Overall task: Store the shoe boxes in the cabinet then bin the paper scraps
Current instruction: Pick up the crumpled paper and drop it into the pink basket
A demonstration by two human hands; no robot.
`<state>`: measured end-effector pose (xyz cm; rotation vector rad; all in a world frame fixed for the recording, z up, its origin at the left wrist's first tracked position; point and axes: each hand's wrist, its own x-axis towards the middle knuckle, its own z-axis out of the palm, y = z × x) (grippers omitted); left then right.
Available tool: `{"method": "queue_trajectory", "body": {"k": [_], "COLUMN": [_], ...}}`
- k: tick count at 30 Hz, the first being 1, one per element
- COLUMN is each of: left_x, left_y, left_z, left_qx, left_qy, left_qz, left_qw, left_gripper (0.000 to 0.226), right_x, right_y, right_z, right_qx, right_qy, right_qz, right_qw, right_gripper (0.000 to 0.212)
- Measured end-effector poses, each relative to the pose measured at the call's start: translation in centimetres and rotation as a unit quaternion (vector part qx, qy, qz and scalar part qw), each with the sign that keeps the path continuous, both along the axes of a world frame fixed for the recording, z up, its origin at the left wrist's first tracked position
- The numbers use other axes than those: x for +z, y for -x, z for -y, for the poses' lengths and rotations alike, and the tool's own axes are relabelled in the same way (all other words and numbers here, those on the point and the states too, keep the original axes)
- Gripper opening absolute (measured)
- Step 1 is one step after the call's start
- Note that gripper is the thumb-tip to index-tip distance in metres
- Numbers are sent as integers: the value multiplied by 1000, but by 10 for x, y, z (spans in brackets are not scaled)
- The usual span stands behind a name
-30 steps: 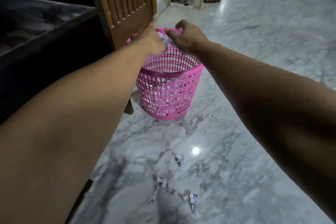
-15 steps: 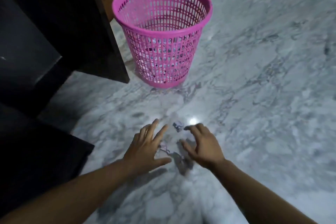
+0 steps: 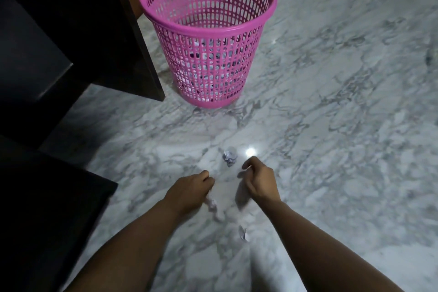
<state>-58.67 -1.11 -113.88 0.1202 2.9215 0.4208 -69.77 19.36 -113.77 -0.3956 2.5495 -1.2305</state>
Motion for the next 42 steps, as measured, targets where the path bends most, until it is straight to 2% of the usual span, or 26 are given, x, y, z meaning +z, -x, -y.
{"method": "queue_trajectory", "body": {"k": [2, 5, 8, 11, 14, 16, 18, 22, 24, 26, 28, 31, 34, 36, 38, 39, 42], "left_x": [3, 3, 7, 22, 22, 16, 13, 12, 13, 17, 18, 17, 16, 14, 13, 14, 23], "left_y": [5, 10, 10, 9, 4, 1, 1, 0, 1, 2, 3, 1, -4, -9, -13, -14, -13], "left_z": [5, 11, 17, 14, 7, 3, 0, -11, -15, -20, -24, -27, -30, -31, -30, -28, -25], "left_qx": [40, 186, 288, 357, 413, 423, 430, 394, 384, 376, 363, 349, 333, 313, 292, 285, 283], "left_qy": [-43, -141, -236, -267, -257, -262, -267, -224, -205, -178, -162, -167, -178, -178, -178, -185, -221], "left_qz": [6, -21, -65, -99, -93, -80, -74, -65, -40, -37, -43, -36, -39, -37, -30, -25, -17], "left_qw": [998, 972, 926, 890, 869, 864, 859, 889, 899, 909, 917, 921, 925, 932, 939, 940, 933], "left_gripper": [9, 10, 26, 48, 50, 43, 44, 50, 47, 47, 47, 47, 45, 38, 28, 23, 9], "right_x": [8, 16, 21, 15, 1, -5, -9, -8, 0, 11, 15, 8, -11, -16, -10, -5, 2], "right_y": [14, 39, 52, 48, 31, 21, 16, 3, -10, -27, -43, -67, -76, -66, -58, -53, -38], "right_z": [10, 32, 50, 64, 72, 67, 54, 15, -3, -21, -40, -61, -67, -62, -51, -44, -21], "right_qx": [-10, -19, 49, 158, 212, 198, 172, 110, 128, 190, 272, 363, 416, 437, 424, 386, 236], "right_qy": [9, -47, -163, -270, -311, -298, -260, -159, -142, -177, -235, -279, -267, -278, -256, -259, -209], "right_qz": [-9, -2, -12, -17, -26, -26, -12, -19, -32, -55, -88, -92, -140, -164, -165, -152, -104], "right_qw": [1000, 999, 985, 950, 926, 933, 950, 981, 981, 964, 929, 884, 858, 840, 853, 872, 943], "right_gripper": [21, 16, 39, 56, 36, 31, 35, 50, 52, 48, 44, 63, 37, 31, 39, 45, 43]}}
